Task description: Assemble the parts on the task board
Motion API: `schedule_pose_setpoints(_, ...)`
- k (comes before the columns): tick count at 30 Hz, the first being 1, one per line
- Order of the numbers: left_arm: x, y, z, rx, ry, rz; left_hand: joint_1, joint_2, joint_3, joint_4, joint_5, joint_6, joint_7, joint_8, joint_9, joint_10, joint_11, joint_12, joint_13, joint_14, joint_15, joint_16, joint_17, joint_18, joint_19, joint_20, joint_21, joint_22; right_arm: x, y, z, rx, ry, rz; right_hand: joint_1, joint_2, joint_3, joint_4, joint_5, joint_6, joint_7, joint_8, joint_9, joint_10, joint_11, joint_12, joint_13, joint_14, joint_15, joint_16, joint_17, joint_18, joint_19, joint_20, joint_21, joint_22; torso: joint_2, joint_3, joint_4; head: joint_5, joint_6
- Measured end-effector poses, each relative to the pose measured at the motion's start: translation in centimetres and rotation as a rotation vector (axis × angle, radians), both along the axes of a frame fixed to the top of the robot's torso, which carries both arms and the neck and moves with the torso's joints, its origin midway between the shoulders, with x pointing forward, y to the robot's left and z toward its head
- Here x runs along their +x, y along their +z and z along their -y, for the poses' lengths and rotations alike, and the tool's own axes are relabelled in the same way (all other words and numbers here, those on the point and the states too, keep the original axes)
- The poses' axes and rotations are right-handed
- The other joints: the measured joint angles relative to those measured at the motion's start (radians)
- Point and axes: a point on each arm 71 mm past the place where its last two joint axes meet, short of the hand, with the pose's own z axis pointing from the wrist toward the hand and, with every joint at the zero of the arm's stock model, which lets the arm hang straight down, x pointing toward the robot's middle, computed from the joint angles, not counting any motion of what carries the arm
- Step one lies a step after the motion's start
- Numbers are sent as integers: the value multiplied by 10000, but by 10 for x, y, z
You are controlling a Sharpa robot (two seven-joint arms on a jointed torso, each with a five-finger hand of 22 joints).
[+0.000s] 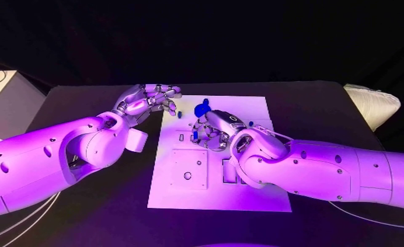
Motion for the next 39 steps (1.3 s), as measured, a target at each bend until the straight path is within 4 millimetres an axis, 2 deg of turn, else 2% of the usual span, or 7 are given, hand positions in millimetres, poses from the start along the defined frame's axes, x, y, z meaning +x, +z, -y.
schedule_pose_setpoints(16,0,0,-1,13,10,-14,0,0,0,0,0,0,0,0,0,0,0,0,0,0,0,0,0,0,0,0,0,-1,0,-16,-1,-428,-137,261,-53,-55,59,0,90,-48,13,40,192,0,0,0,-2,-1,0,0,-2,-1,-37,-37,0,-2,12,5,8,68,-174)
schedule_pose_setpoints(22,0,0,-1,20,16,-20,0,0,0,0,0,0,0,0,5,0,0,0,0,0,0,49,-12,1,-65,15,58,16,1,-17,-2,-510,-132,438,-53,-55,59,0,90,-54,17,39,192,0,0,0,-3,0,0,0,-2,0,-36,-36,0,-2,12,2,-12,83,-201)
schedule_pose_setpoints(39,1,-1,-1,36,20,-43,0,0,0,0,0,0,0,0,13,0,0,0,0,0,0,49,-18,1,-91,16,85,30,4,-18,-3,-636,-156,716,-68,-71,57,1,88,-64,-7,91,190,0,1,0,-5,-1,0,0,-4,-1,-36,-35,-1,-4,11,5,-7,90,-273)
